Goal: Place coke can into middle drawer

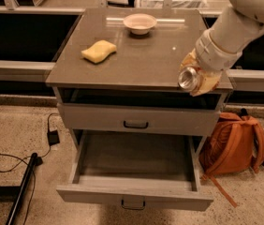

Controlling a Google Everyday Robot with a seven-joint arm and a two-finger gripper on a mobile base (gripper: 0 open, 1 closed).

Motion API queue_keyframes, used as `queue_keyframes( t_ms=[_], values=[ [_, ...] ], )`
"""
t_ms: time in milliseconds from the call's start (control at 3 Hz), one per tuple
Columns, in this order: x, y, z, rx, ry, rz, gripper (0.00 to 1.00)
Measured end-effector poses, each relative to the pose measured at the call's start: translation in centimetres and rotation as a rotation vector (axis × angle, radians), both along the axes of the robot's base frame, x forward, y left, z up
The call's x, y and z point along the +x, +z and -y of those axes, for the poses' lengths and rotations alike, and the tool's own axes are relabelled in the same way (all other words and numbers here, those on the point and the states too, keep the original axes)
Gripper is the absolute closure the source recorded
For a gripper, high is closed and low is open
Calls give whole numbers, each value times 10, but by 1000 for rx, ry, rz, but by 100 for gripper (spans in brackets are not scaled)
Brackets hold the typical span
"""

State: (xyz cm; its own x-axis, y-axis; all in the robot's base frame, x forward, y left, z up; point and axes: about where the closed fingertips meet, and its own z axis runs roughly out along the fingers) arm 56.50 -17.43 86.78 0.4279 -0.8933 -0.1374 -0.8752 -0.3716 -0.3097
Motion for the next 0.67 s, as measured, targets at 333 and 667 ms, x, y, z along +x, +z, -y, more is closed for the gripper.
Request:
queue_keyframes(
  t_ms=[333,667],
  values=[
    [-16,-39,36,-11,-238,-34,100],
    [-35,-76,48,82,-468,-69,100]
  ],
)
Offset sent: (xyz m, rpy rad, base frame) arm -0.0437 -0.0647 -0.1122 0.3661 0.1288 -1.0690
